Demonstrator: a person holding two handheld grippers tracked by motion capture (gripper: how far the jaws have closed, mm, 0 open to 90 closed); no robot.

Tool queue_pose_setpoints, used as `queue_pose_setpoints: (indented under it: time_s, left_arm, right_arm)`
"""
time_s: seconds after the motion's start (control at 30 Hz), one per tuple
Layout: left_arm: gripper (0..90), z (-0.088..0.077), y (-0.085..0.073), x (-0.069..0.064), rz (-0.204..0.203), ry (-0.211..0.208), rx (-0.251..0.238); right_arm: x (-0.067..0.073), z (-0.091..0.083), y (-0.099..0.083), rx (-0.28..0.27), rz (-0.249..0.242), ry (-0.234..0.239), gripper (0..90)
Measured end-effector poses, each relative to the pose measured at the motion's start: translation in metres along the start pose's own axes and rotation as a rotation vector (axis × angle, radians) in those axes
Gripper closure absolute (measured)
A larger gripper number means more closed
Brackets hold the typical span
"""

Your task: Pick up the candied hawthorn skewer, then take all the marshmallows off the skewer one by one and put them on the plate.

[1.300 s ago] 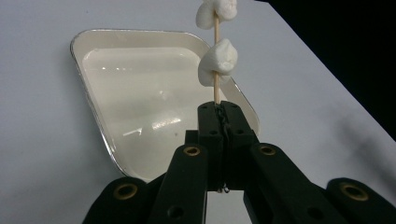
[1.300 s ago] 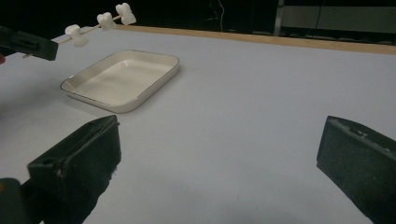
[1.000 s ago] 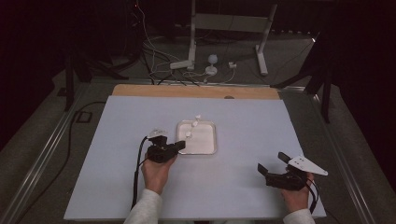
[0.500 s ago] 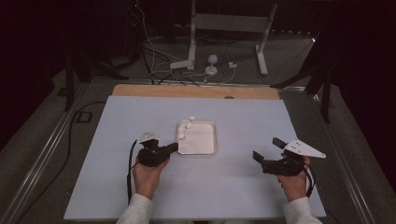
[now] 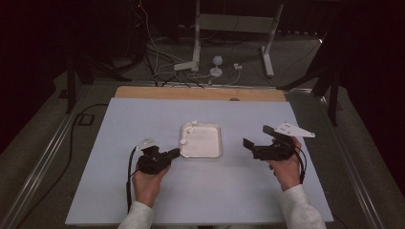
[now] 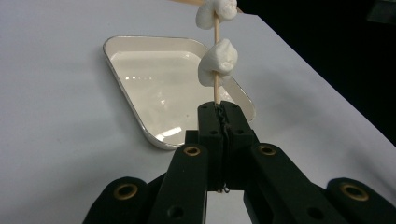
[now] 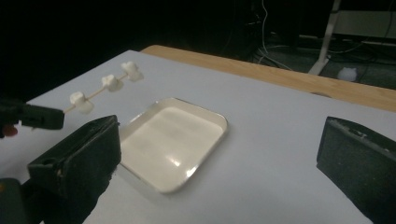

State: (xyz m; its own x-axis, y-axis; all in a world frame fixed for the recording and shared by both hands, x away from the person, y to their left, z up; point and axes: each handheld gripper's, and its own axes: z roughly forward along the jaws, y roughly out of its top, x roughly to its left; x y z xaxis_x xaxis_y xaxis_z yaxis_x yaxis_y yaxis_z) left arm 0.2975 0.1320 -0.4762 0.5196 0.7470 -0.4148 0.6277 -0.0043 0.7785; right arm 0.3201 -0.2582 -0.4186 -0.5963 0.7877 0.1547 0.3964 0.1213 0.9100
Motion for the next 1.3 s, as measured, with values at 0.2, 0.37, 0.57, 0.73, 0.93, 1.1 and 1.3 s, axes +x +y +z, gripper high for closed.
queue_pose_setpoints:
  time_s: [0.2, 0.37, 0.57, 0.73, 0.93, 1.1, 1.3]
  left_arm:
    - [89.7, 0.001, -0.003, -0.001, -0.001, -0.009, -0.002]
    - [89.7, -0.001, -0.003, -0.003, 0.003, -0.023, -0.013]
    - [89.7, 0.002, -0.008, -0.006, 0.031, -0.047, -0.021]
    - [89.7, 0.002, -0.009, -0.008, 0.042, -0.055, -0.021]
    - [89.7, -0.001, -0.009, -0.008, 0.035, -0.058, -0.029]
    - [89.7, -0.003, -0.009, -0.008, 0.031, -0.061, -0.04]
    - [89.7, -0.002, -0.008, -0.01, 0.04, -0.072, -0.045]
  right_arm:
    - [0.011, 0.023, 0.014, 0.01, -0.005, 0.048, 0.0]
    - [0.018, 0.034, 0.021, 0.008, 0.003, 0.069, 0.0]
    - [0.028, 0.048, 0.032, 0.015, 0.005, 0.099, 0.0]
    - [0.034, 0.06, 0.04, 0.017, 0.004, 0.116, 0.0]
    - [0.041, 0.077, 0.045, 0.046, 0.017, 0.14, 0.0]
    - [0.045, 0.089, 0.046, 0.061, 0.045, 0.17, 0.0]
    - [0.047, 0.106, 0.046, 0.127, 0.108, 0.206, 7.7]
